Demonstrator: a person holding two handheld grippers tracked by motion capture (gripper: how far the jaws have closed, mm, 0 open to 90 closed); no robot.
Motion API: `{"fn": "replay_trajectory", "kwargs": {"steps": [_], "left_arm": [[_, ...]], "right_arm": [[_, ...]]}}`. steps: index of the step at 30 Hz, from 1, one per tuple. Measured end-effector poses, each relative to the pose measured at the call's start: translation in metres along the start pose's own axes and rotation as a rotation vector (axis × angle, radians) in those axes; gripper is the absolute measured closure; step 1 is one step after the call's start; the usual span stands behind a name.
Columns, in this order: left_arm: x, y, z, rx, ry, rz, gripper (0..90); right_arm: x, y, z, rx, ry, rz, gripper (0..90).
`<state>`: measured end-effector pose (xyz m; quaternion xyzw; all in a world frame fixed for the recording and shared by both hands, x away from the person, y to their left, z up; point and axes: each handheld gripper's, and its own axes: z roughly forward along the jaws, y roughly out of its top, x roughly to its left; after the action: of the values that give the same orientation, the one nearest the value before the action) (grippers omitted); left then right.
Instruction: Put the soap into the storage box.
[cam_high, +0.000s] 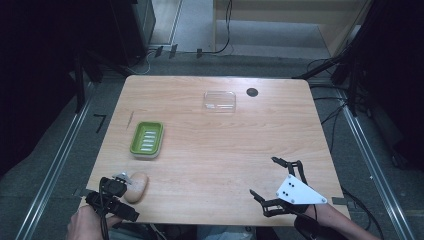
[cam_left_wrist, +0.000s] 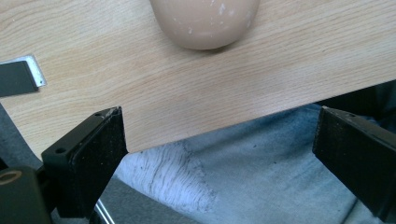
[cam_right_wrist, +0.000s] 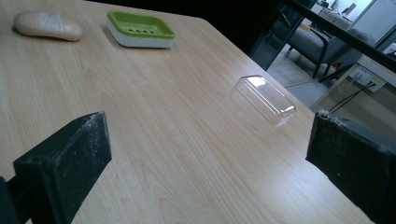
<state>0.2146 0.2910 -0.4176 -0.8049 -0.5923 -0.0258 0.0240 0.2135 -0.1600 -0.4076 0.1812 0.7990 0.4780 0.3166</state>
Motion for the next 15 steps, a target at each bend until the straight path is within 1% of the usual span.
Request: {"fn": "replay_trajectory", "kwargs": {"steps": [2, 5, 8, 11, 13, 15], "left_arm": [[0.001, 0.001, 0.0, -0.001, -0.002, -0.003, 3.1], [0.002, 0.003, -0.002, -0.012, -0.014, -0.012, 2.4], [0.002, 0.006, -0.004, -0.027, -0.017, -0.017, 2.0], [0.002, 0.008, -0.004, -0.029, -0.017, -0.014, 1.6], [0.002, 0.01, -0.005, -0.028, -0.022, -0.02, 1.5], [0.002, 0.013, -0.005, -0.042, -0.027, -0.026, 1.2]], "right_arm": [[0.0, 0.001, 0.001, 0.002, 0.005, -0.007, 0.0], [0.001, 0.001, 0.003, 0.004, 0.008, -0.008, 0.0], [0.001, 0.002, 0.004, 0.003, 0.013, -0.011, 0.0], [0.001, 0.002, 0.004, 0.001, 0.015, -0.011, 0.0], [0.001, 0.002, 0.005, 0.002, 0.017, -0.008, 0.0], [0.001, 0.003, 0.005, 0.0, 0.018, -0.014, 0.0]]}}
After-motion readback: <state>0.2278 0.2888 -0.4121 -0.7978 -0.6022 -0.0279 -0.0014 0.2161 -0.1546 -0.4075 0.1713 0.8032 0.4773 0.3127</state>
